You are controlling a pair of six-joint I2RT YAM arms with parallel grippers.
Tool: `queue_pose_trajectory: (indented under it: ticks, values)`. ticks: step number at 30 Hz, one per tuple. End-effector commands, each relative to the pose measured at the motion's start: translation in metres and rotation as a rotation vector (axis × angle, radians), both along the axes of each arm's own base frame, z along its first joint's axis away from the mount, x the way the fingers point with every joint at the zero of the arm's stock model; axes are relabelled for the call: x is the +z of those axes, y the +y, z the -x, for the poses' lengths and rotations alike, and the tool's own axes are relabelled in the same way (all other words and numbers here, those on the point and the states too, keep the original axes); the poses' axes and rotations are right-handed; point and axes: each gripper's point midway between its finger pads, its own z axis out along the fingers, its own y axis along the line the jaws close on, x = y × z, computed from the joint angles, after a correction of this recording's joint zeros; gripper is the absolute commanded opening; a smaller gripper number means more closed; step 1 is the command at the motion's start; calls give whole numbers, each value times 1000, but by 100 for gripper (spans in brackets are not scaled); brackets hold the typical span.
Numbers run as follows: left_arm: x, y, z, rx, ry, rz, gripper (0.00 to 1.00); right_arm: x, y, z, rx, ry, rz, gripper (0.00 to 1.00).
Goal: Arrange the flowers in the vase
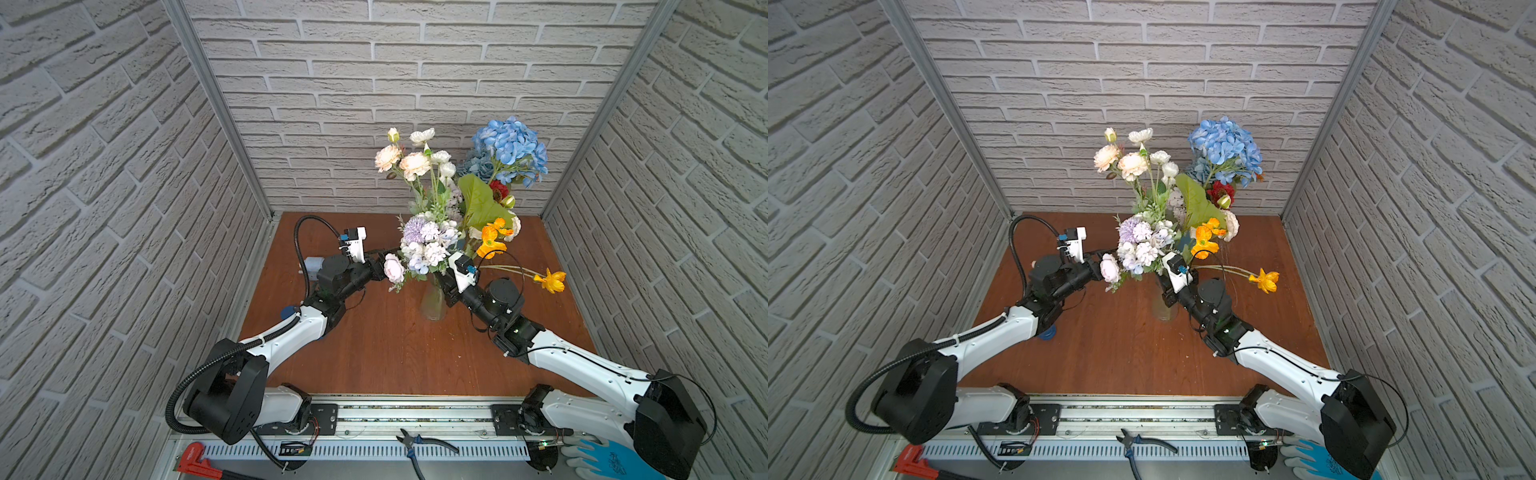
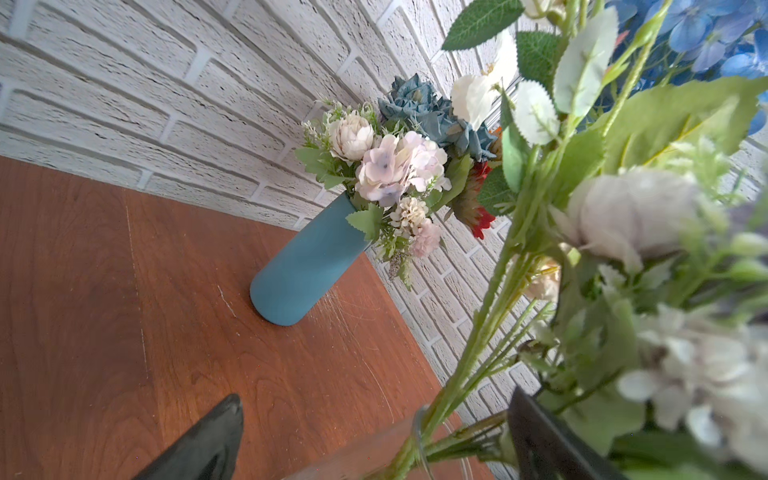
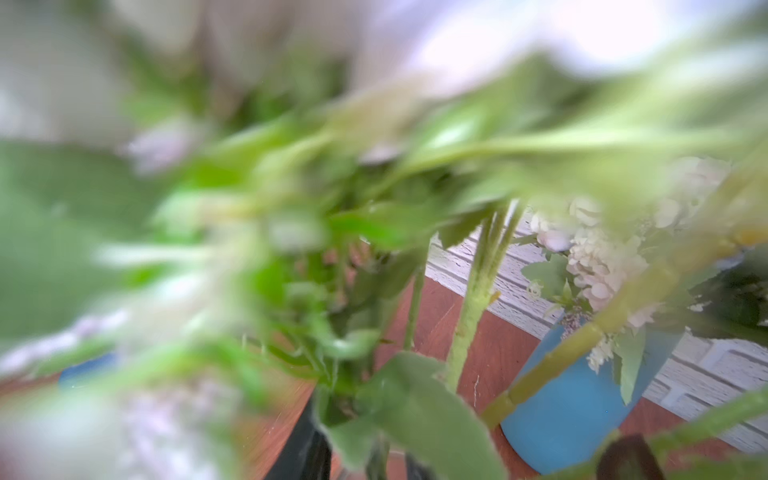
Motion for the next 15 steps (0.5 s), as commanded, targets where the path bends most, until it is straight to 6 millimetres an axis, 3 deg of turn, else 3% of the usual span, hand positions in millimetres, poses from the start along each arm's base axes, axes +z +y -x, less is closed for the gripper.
queue_pose_trajectory:
  ticks: [1,9,15]
  values:
    - [25,-6,0,-20,-70,40,98,0,-7,2,-23,28,-9,34]
    - [28,-15,0,-42,-69,43,98,1,-15,16,-19,93,-17,32]
    - [29,-25,0,-66,-62,48,98,-12,-6,21,26,183,20,32]
